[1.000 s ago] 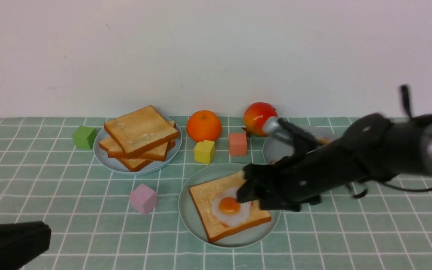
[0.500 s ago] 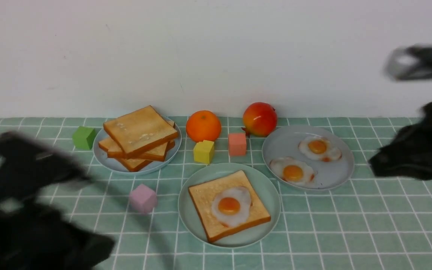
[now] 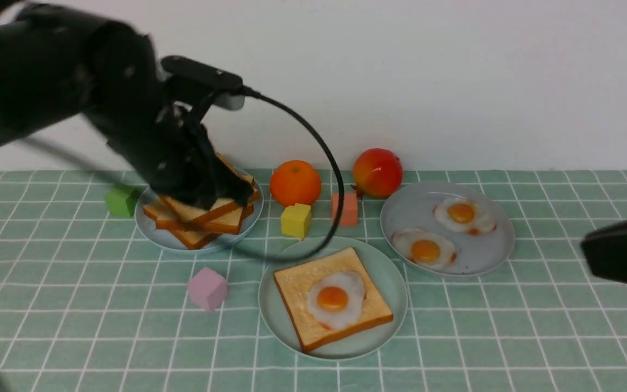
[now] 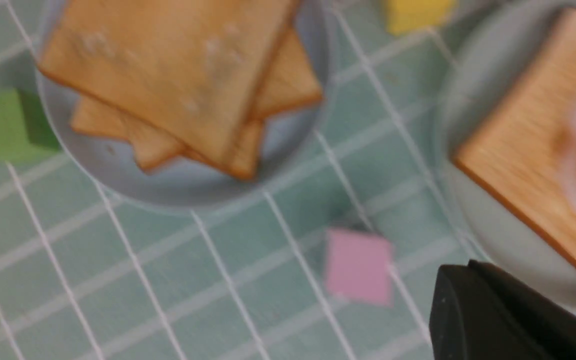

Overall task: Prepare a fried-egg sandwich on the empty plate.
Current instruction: Use the left arm to grab a slice of bread

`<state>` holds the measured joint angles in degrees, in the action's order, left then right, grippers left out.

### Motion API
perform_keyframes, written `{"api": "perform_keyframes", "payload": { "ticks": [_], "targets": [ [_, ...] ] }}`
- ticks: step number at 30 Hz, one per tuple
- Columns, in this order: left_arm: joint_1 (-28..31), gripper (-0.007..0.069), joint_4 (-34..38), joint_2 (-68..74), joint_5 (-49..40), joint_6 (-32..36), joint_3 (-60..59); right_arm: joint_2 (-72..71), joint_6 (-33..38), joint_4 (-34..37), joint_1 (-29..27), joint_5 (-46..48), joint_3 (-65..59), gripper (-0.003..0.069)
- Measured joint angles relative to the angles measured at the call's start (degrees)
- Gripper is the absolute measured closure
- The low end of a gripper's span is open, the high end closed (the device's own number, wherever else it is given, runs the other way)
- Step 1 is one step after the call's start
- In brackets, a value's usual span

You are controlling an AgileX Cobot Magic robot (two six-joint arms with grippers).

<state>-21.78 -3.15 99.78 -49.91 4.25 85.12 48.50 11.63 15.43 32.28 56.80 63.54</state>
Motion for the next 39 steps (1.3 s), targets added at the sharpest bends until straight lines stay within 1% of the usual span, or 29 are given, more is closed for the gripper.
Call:
{"api": "perform_keyframes", "payload": {
  "ticks": [1, 3, 6, 7, 8, 10, 12, 13, 14, 15, 16, 20, 26, 29, 35, 39],
  "targets": [
    [1.13, 0.0635, -0.42, 4.45, -1.97, 0.92, 4.72, -1.19, 0.05, -0.43, 0.13, 0.07, 0.0, 0.0658],
    [1.94, 0.061, -1.23, 9.05, -4.11, 2.5, 9.52, -2.23, 0.05, -1.13, 0.33, 0.4, 0.0, 0.0658],
    [2.34, 0.0526, -2.83, 14.87, -5.94, 4.86, 15.35, -3.1, 0.05, -1.49, 0.33, 0.77, 0.0, 0.0658],
    [2.34, 0.0518, -2.94, 15.16, -5.94, 5.23, 15.63, -3.09, 0.05, -1.49, 0.33, 0.77, 0.0, 0.0658],
    [2.34, 0.0442, -3.11, 17.15, -5.6, 6.77, 17.34, -3.2, 0.05, -1.49, 0.33, 0.91, 0.0, 0.0658],
    [2.34, 0.037, -3.04, 18.17, -4.26, 8.43, 17.87, -3.2, 0.05, -1.49, 0.33, 1.03, 0.0, 0.0658],
    [2.34, 0.0281, -3.09, 19.21, -1.55, 11.27, 18.12, -3.2, 0.05, -1.49, 0.33, 1.03, 0.0, 0.0658],
    [2.34, 0.0275, -3.1, 19.4, -1.25, 11.56, 18.12, -3.2, 0.05, -1.49, 0.33, 1.03, 0.0, 0.0658],
    [2.34, 0.0225, -3.24, 20.13, 1.19, 14.07, 18.26, -3.2, 0.05, -1.49, 0.33, 1.03, 0.0, 0.0658],
    [2.34, 0.0225, -3.24, 20.24, 1.41, 14.07, 18.32, -3.2, 0.05, -1.49, 0.33, 1.03, 0.0, 0.0658],
    [2.34, 0.0204, -3.64, 20.92, 2.65, 15.79, 18.31, -3.2, -0.01, -1.49, 0.33, 1.03, 0.0, 0.0658],
    [2.34, 0.0196, -4.89, 23.4, 4.59, 17.67, 18.37, -3.2, -2.08, -1.54, 0.33, 1.03, 0.0, 0.0658],
    [2.34, 0.0205, -8.27, 25.15, 7.91, 17.91, 18.37, -3.2, -3.54, -1.54, 0.33, 1.03, 0.0, 0.0658],
    [2.34, 0.0221, -9.62, 25.9, 8.5, 17.91, 18.41, -3.2, -4.12, -1.54, 0.33, 1.23, 0.0, 0.0657],
    [2.34, 0.0291, -10.09, 27.16, 8.56, 17.91, 18.41, -3.2, -4.53, -1.54, 0.33, 1.53, 0.0, 0.0654],
    [2.34, 0.0302, -10.29, 27.28, 8.62, 17.91, 18.41, -3.2, -5.17, -1.54, 0.33, 1.72, 0.0, 0.0654]
  ]
}}
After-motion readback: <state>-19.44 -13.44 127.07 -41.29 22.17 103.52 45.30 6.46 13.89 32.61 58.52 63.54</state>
